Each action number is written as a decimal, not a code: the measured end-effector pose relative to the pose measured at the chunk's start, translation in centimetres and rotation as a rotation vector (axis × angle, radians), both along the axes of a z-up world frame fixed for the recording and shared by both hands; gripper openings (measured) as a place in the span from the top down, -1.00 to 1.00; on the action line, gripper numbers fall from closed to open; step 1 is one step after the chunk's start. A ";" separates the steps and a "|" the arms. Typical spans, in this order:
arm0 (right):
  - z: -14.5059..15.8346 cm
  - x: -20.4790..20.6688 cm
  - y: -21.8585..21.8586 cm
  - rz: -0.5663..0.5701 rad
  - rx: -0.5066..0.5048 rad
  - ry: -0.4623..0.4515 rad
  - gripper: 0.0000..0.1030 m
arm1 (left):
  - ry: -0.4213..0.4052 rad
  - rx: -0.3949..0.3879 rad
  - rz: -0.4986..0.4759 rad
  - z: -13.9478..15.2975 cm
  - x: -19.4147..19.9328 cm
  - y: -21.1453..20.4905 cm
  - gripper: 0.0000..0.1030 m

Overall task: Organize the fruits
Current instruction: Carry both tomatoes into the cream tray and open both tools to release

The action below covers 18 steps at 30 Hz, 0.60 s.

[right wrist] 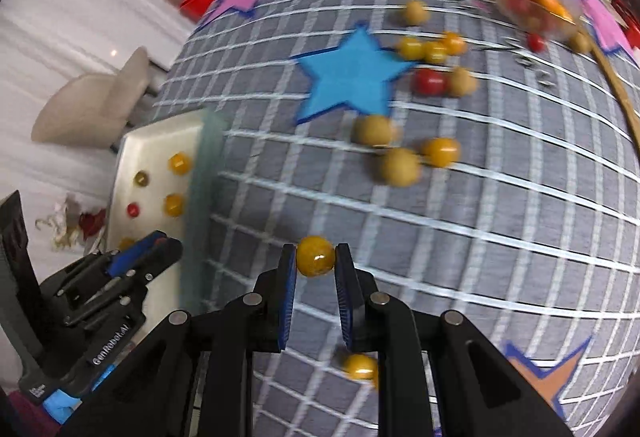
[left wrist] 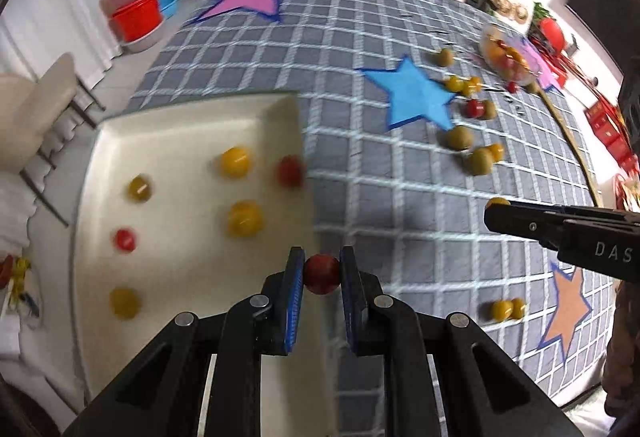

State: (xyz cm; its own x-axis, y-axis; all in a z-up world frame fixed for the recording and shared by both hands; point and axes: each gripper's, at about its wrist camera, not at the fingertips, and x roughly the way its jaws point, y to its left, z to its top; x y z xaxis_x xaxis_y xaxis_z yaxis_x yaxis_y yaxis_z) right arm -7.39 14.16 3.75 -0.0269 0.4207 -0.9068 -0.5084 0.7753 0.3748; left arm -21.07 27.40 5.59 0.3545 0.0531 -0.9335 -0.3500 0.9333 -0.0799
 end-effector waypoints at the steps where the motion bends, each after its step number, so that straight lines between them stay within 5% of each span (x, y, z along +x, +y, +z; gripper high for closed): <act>1: 0.1 -0.4 0.8 0.015 0.002 0.001 0.60 | 0.004 0.001 0.019 -0.1 -0.8 0.8 0.63; 10: 0.6 -4.0 9.2 0.166 0.046 0.015 0.59 | 0.036 0.031 0.178 -1.0 -6.3 6.5 0.63; 18: -2.2 -6.5 16.3 0.263 0.035 0.065 0.60 | 0.084 0.072 0.252 -2.9 -9.1 9.5 0.63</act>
